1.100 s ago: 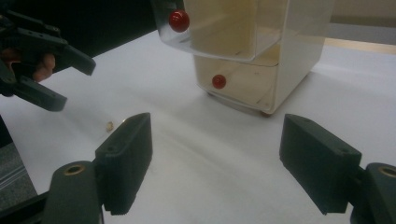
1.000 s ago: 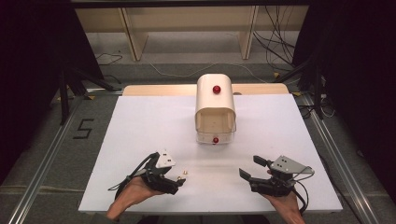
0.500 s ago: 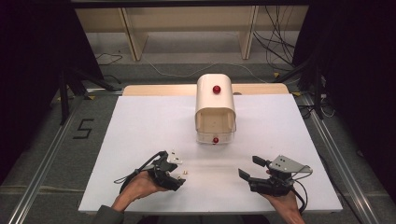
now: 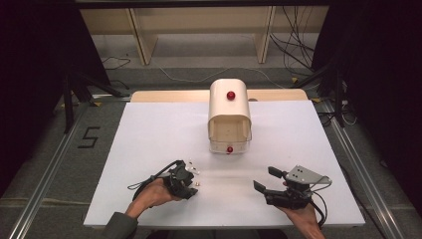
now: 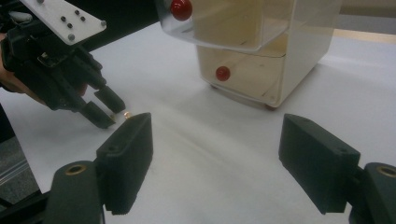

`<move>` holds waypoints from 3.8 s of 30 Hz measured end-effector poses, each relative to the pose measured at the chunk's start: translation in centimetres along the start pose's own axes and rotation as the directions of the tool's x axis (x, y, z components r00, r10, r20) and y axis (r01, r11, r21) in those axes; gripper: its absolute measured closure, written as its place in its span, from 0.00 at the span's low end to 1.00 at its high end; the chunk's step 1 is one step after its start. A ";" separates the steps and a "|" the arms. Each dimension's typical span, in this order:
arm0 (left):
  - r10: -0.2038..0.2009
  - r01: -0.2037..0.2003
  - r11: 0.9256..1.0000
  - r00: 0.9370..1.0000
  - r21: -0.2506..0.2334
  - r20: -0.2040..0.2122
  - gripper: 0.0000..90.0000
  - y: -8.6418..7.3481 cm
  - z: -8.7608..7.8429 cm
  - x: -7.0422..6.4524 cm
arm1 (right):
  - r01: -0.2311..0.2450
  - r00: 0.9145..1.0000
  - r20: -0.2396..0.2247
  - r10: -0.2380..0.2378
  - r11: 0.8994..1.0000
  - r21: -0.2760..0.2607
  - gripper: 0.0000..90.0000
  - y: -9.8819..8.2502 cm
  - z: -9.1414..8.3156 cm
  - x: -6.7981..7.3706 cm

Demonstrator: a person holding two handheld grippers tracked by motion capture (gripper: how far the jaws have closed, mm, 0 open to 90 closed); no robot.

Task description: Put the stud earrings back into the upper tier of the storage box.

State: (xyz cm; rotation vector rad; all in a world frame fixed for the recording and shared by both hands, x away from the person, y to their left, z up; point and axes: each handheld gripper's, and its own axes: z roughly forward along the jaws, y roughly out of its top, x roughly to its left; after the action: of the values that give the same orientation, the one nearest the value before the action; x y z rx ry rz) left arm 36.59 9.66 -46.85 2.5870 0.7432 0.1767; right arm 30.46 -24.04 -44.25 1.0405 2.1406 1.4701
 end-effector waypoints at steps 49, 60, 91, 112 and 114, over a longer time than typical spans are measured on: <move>-0.249 0.255 0.920 0.967 -0.298 0.057 0.91 1.2 -6.8 2.5 | -0.009 1.000 -0.002 0.009 1.000 0.002 0.31 0.0 0.0 -0.1; -0.299 0.286 0.820 0.953 -0.495 0.056 0.90 2.2 -8.6 2.7 | -0.009 1.000 -0.001 0.009 1.000 0.001 0.31 0.0 0.0 -0.1; -0.269 0.261 0.730 0.959 -0.632 0.086 0.90 8.5 -9.8 1.9 | -0.009 1.000 -0.004 0.009 1.000 0.003 0.31 0.1 -0.1 -0.1; -0.286 0.271 0.749 0.955 -0.604 0.075 0.85 10.3 -8.0 2.0 | -0.009 1.000 -0.009 0.009 1.000 0.005 0.31 0.1 0.0 -0.1; -0.282 0.268 0.749 0.957 -0.607 0.074 0.79 10.3 -8.1 1.9 | -0.009 1.000 -0.008 0.009 1.000 0.005 0.31 0.1 -0.1 -0.1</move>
State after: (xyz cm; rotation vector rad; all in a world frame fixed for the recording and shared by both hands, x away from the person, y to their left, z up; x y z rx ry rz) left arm 41.14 5.94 -35.00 1.8348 0.8908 0.2989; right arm 30.52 -24.14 -44.18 1.0487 2.1489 1.4757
